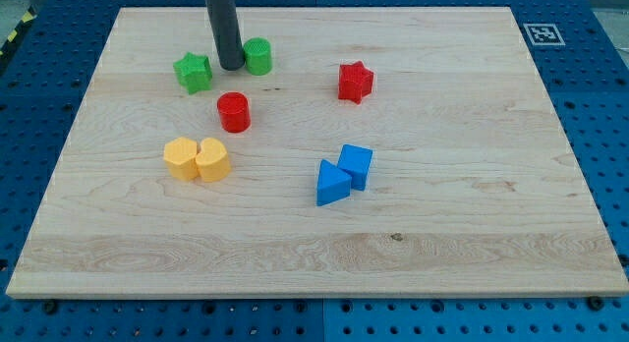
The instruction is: Slide the red circle towards the right side
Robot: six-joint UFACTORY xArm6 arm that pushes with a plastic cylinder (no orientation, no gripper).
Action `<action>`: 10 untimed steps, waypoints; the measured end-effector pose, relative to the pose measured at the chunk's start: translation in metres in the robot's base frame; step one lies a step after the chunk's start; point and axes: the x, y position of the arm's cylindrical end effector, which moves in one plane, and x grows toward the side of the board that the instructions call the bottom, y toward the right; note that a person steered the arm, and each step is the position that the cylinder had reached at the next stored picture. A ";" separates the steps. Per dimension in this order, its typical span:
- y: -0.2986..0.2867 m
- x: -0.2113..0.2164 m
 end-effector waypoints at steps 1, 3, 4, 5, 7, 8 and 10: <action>-0.003 0.011; -0.017 0.033; -0.020 0.037; -0.020 0.046; -0.021 0.072; -0.021 0.092; -0.020 0.101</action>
